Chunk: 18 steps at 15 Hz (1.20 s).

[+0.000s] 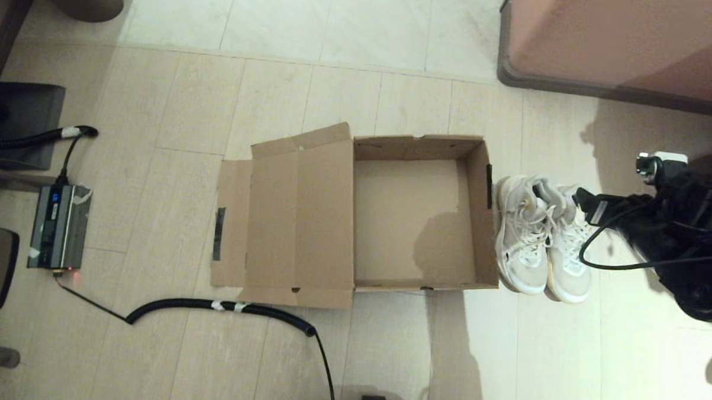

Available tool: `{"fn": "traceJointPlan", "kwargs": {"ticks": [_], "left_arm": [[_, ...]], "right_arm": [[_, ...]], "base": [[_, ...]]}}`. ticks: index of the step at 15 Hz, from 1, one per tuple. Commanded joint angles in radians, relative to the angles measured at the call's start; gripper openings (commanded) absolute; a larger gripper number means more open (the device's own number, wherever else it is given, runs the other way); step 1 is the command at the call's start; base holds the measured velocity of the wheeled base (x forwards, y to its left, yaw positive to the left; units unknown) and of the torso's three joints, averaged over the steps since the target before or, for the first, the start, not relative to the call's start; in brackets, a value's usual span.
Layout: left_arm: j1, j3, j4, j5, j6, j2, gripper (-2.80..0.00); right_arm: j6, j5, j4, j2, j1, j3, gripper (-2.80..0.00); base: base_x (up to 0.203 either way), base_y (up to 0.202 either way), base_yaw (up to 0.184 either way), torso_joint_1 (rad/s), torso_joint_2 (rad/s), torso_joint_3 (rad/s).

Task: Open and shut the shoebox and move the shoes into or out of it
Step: Put the shoes out of the shoe box, then close the shoe box

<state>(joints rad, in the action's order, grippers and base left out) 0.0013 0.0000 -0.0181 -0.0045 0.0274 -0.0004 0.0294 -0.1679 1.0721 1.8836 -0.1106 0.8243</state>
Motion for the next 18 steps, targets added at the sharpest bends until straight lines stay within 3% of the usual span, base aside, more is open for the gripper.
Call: {"fn": "traceJointPlan", "kwargs": {"ticks": [1,3,4,9,12,13,18], "left_arm": [[0.0,0.008,0.0,0.0,0.0,0.0,-2.8],[0.0,0.008,0.0,0.0,0.0,0.0,-2.8],[0.0,0.008,0.0,0.0,0.001,0.0,-2.8],[0.0,0.008,0.0,0.0,0.0,0.0,-2.8],[0.0,0.008,0.0,0.0,0.0,0.0,-2.8],[0.0,0.008,0.0,0.0,0.0,0.0,-2.8],[0.0,0.008,0.0,0.0,0.0,0.0,-2.8]], "right_arm": [[0.0,-0.002,0.005,-0.187,0.0,-0.089,0.0],[-0.001,-0.002,-0.007,-0.335,0.001,-0.213,0.0],[-0.001,-0.002,-0.015,-0.399,0.001,-0.273,-2.8],[-0.001,0.011,-0.039,-0.66,0.002,-0.606,-2.8],[0.001,0.061,-0.047,-0.767,0.002,-0.812,-2.8],[0.006,0.067,-0.105,-0.808,0.002,-0.84,-2.8],[-0.046,0.074,-0.682,-1.05,0.002,-0.839,-2.8]], "base": [[0.0,0.0,0.0,0.0,0.0,0.0],[0.0,0.0,0.0,0.0,0.0,0.0],[0.0,0.0,0.0,0.0,0.0,0.0],[0.0,0.0,0.0,0.0,0.0,0.0],[0.0,0.0,0.0,0.0,0.0,0.0],[0.0,0.0,0.0,0.0,0.0,0.0],[0.0,0.0,0.0,0.0,0.0,0.0]]}}
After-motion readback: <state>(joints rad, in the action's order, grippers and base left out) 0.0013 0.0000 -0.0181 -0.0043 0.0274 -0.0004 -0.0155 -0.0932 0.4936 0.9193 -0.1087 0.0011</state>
